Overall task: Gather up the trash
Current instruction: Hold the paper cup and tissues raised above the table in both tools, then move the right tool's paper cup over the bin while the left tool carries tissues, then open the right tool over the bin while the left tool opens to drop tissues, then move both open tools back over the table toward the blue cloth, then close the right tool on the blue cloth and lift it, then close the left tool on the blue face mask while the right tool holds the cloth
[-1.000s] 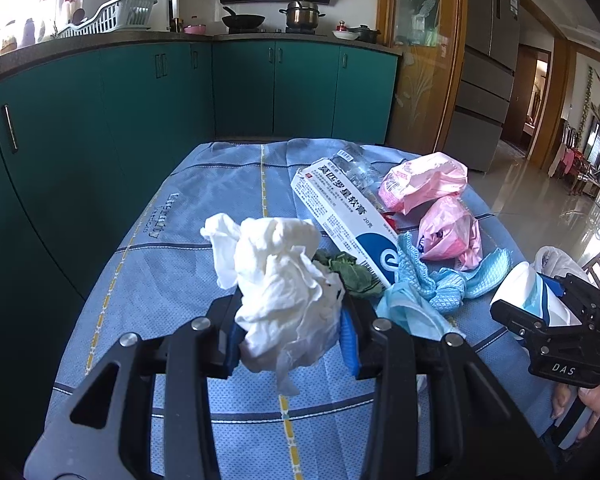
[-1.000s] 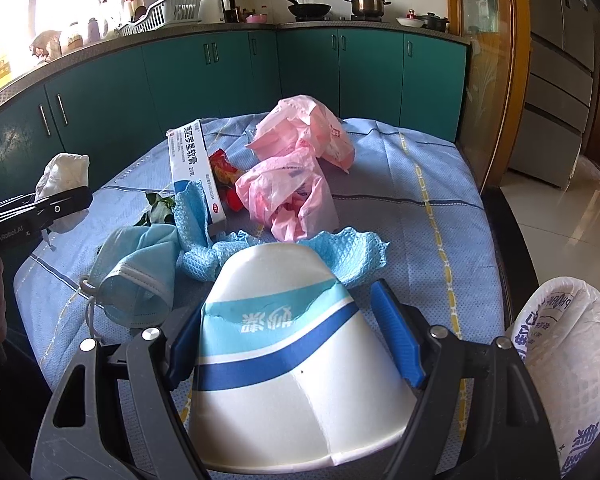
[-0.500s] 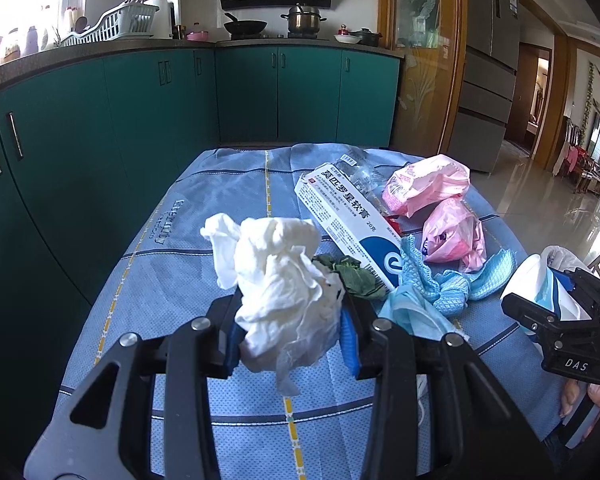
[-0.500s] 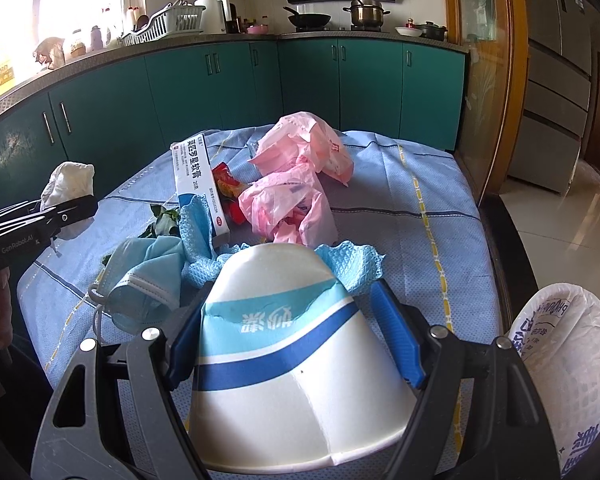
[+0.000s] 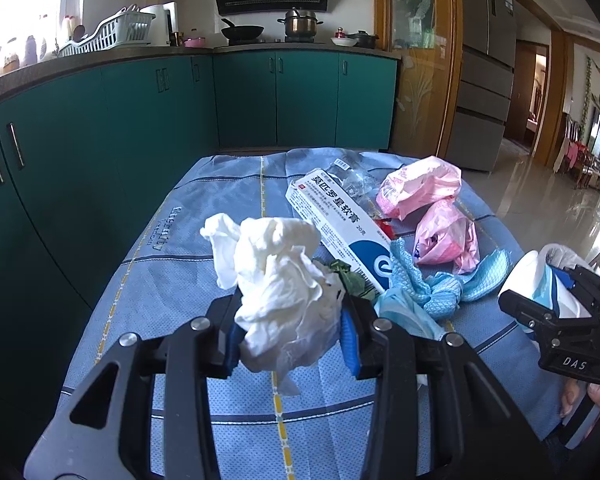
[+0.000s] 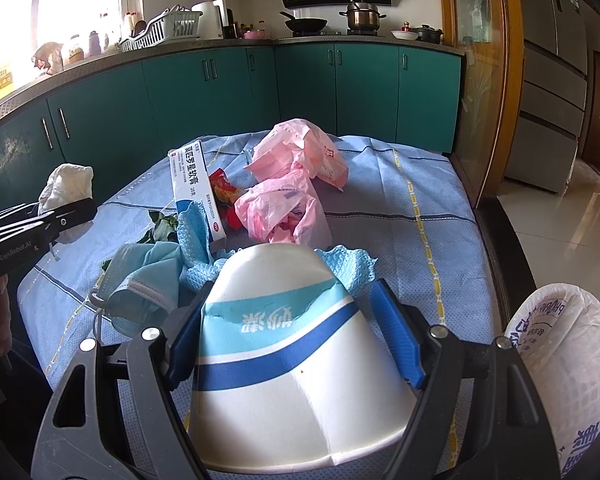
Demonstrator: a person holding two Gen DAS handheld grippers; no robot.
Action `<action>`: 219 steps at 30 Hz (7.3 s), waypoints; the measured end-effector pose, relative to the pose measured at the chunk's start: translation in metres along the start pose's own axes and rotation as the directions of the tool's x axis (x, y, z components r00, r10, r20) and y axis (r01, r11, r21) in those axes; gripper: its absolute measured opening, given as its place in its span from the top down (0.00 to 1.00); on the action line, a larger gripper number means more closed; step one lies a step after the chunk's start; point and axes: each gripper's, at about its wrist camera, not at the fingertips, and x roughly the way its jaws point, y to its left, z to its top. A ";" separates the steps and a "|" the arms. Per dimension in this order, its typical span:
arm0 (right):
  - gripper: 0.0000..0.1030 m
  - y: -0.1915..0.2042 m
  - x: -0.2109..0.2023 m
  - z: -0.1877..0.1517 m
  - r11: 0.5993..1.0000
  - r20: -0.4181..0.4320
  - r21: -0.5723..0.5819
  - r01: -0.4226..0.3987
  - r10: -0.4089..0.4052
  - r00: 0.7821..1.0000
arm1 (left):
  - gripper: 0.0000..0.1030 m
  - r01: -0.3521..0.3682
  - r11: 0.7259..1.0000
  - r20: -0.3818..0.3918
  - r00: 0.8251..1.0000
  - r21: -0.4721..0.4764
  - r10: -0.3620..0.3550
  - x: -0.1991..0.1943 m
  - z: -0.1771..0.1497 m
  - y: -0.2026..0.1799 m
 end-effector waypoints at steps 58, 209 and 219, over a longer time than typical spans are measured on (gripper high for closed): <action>0.25 -0.230 -0.138 -0.101 0.769 -0.069 0.506 0.390 -0.415 0.907 | 0.60 0.481 0.805 -0.118 0.874 0.347 -0.471 -0.010 -0.038 -0.316; 0.20 -0.029 0.052 0.002 0.995 -0.232 0.066 0.070 -0.053 0.971 | 0.15 0.087 0.981 -0.138 0.988 0.173 -0.063 0.025 -0.025 -0.085; 0.20 -0.031 0.051 -0.001 0.995 -0.234 0.067 0.074 -0.056 0.971 | 0.27 0.111 0.972 -0.172 0.982 0.205 -0.076 0.029 -0.030 -0.094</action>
